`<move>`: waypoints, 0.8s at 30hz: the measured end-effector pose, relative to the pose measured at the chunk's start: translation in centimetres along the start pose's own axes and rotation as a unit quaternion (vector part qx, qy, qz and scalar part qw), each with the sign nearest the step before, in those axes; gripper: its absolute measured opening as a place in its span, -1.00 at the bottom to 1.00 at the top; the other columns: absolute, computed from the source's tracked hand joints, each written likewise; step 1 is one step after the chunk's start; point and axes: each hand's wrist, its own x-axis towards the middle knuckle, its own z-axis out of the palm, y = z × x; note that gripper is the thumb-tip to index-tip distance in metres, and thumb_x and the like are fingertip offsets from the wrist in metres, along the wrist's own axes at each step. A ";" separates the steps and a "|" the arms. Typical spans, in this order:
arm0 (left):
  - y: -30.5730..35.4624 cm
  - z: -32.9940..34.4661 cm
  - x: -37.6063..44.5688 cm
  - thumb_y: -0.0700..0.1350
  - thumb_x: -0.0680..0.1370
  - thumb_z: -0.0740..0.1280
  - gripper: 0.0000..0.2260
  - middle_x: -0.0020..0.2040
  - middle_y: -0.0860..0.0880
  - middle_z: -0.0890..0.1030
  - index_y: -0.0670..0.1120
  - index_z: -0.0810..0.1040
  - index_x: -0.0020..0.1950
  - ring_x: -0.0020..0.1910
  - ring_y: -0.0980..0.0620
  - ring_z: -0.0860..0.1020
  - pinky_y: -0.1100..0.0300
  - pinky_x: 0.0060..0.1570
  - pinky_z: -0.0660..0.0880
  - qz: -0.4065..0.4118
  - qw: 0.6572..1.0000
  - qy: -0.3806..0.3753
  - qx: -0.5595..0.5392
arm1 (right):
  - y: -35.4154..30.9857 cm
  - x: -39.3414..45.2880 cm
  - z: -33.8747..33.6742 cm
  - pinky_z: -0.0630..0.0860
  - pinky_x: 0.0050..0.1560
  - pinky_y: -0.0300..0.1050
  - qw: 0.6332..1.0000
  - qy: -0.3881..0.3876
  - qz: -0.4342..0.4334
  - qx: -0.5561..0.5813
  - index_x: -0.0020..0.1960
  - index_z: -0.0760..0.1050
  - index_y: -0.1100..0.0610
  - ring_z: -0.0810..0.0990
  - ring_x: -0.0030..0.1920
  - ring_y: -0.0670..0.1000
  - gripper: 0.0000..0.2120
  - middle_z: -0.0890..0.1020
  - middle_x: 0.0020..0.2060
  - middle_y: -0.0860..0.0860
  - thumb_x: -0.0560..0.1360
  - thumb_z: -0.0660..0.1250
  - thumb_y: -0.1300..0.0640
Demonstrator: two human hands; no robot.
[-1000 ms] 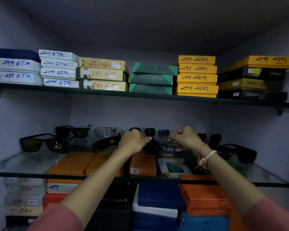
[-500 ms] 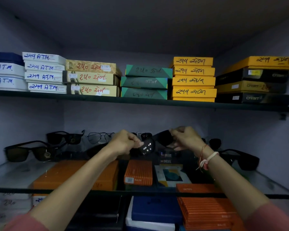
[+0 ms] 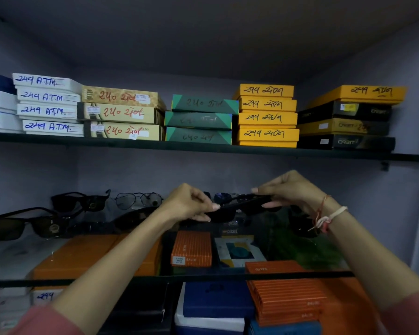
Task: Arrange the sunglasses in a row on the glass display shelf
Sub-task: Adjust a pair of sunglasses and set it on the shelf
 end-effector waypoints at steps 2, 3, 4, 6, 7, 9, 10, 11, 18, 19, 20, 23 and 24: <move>0.3 0.3 0.1 -0.12 0.41 0.52 -0.75 -0.15 -0.10 0.72 -0.26 0.68 -0.03 -0.29 0.05 0.71 0.28 -0.21 0.66 0.001 1.000 -0.020 0.022 | 0.3 -0.1 -0.5 0.67 -0.27 -0.23 1.000 -0.002 -0.006 0.004 0.06 0.63 0.42 0.71 -0.06 0.10 -0.60 0.72 -0.04 0.26 0.30 0.55 0.23; 0.4 0.3 0.2 -0.12 0.41 0.51 -0.74 -0.12 -0.14 0.73 -0.28 0.68 -0.02 -0.33 0.06 0.70 0.30 -0.25 0.66 0.006 0.999 -0.020 0.029 | 0.5 -0.2 -0.8 0.68 -0.26 -0.23 1.000 -0.006 -0.007 0.010 0.06 0.63 0.42 0.73 -0.10 0.07 -0.56 0.72 -0.05 0.25 0.26 0.56 0.21; 0.5 0.3 0.4 -0.12 0.41 0.51 -0.74 -0.10 -0.19 0.73 -0.29 0.69 -0.02 -0.36 0.07 0.70 0.31 -0.28 0.65 0.013 0.999 -0.014 0.032 | 0.6 -0.3 -1.0 0.68 -0.25 -0.23 1.000 -0.011 -0.007 0.017 0.06 0.63 0.41 0.74 -0.13 0.04 -0.51 0.73 -0.06 0.23 0.21 0.57 0.18; 0.8 0.4 0.6 -0.14 0.41 0.51 -0.75 -0.19 -0.20 0.73 -0.30 0.70 -0.04 -0.38 0.06 0.69 0.31 -0.29 0.65 0.037 0.997 -0.003 0.071 | 0.9 -0.4 -1.4 0.68 -0.23 -0.23 1.000 -0.023 -0.008 0.014 0.03 0.65 0.38 0.74 -0.15 -0.01 -0.48 0.74 -0.06 0.21 0.14 0.56 0.15; 0.9 0.5 0.7 -0.14 0.41 0.52 -0.77 -0.26 -0.15 0.72 -0.29 0.70 -0.04 -0.38 0.06 0.69 0.31 -0.28 0.65 0.048 0.993 0.007 0.107 | 1.0 -0.4 -1.5 0.68 -0.23 -0.23 1.000 -0.027 -0.010 -0.002 0.01 0.67 0.36 0.74 -0.14 -0.02 -0.53 0.74 -0.06 0.19 0.15 0.57 0.16; 1.3 0.8 0.8 -0.13 0.41 0.51 -0.80 -0.30 -0.10 0.70 -0.24 0.71 -0.07 -0.38 0.07 0.69 0.28 -0.24 0.66 0.070 0.983 0.031 0.168 | 1.1 -0.5 -1.4 0.68 -0.21 -0.21 0.997 -0.023 -0.021 -0.064 -0.06 0.71 0.29 0.73 -0.08 0.02 -0.67 0.75 -0.08 0.14 0.22 0.58 0.18; 1.5 0.9 0.9 -0.12 0.42 0.50 -0.81 -0.28 -0.11 0.71 -0.22 0.71 -0.07 -0.37 0.06 0.70 0.23 -0.21 0.67 0.079 0.978 0.042 0.187 | 1.2 -0.5 -1.4 0.69 -0.19 -0.19 0.995 -0.013 -0.030 -0.098 -0.10 0.73 0.25 0.73 -0.07 0.06 -0.74 0.76 -0.11 0.12 0.25 0.59 0.18; 1.6 1.0 0.9 -0.11 0.42 0.50 -0.81 -0.27 -0.13 0.72 -0.22 0.70 -0.08 -0.36 0.04 0.71 0.19 -0.20 0.68 0.087 0.974 0.051 0.201 | 1.3 -0.5 -1.3 0.69 -0.19 -0.18 0.991 0.002 -0.040 -0.129 -0.13 0.74 0.22 0.74 -0.08 0.10 -0.79 0.76 -0.15 0.10 0.26 0.59 0.18; 1.9 1.2 1.9 -0.07 0.43 0.50 -0.80 -0.50 0.01 0.56 -0.22 0.71 -0.23 -0.50 0.11 0.54 0.23 -0.35 0.52 0.081 0.954 0.159 0.240 | 0.9 -0.4 -1.0 0.55 -0.35 -0.21 0.920 0.191 -0.093 -0.328 -0.33 0.73 0.13 0.62 -0.48 -0.09 -0.81 0.63 -0.54 -0.04 0.34 0.53 0.02; 1.9 1.3 2.2 -0.07 0.42 0.51 -0.77 -0.50 -0.01 0.57 -0.25 0.71 -0.25 -0.49 0.09 0.52 0.23 -0.36 0.50 0.063 0.958 0.165 0.226 | 0.9 -0.3 -1.1 0.47 -0.40 -0.23 0.915 0.204 -0.083 -0.337 -0.36 0.72 0.13 0.57 -0.47 -0.11 -0.78 0.59 -0.57 -0.08 0.34 0.52 -0.01; 2.0 1.5 2.4 -0.06 0.41 0.50 -0.75 -0.49 -0.03 0.57 -0.27 0.69 -0.27 -0.49 0.07 0.51 0.22 -0.37 0.49 0.045 0.961 0.163 0.217 | 1.0 -0.1 -1.2 0.41 -0.41 -0.23 0.912 0.209 -0.071 -0.346 -0.40 0.69 0.14 0.55 -0.46 -0.10 -0.74 0.56 -0.58 -0.09 0.33 0.51 -0.03; 2.0 2.4 3.2 -0.05 0.39 0.49 -0.69 -0.53 -0.02 0.45 -0.15 0.50 -0.47 -0.50 0.02 0.43 0.20 -0.44 0.39 -0.004 0.962 0.146 0.229 | 1.8 0.4 -1.6 0.41 -0.34 -0.16 0.910 0.191 -0.027 -0.366 -0.49 0.59 0.16 0.56 -0.40 0.05 -0.66 0.52 -0.54 -0.02 0.32 0.49 -0.05; 2.0 2.9 3.4 -0.06 0.38 0.49 -0.64 -0.56 0.00 0.38 -0.10 0.40 -0.51 -0.53 0.03 0.37 0.21 -0.47 0.33 -0.016 0.961 0.143 0.236 | 2.1 0.5 -1.6 0.41 -0.34 -0.15 0.909 0.185 -0.015 -0.372 -0.52 0.53 0.13 0.55 -0.39 0.08 -0.64 0.50 -0.53 0.00 0.31 0.49 -0.06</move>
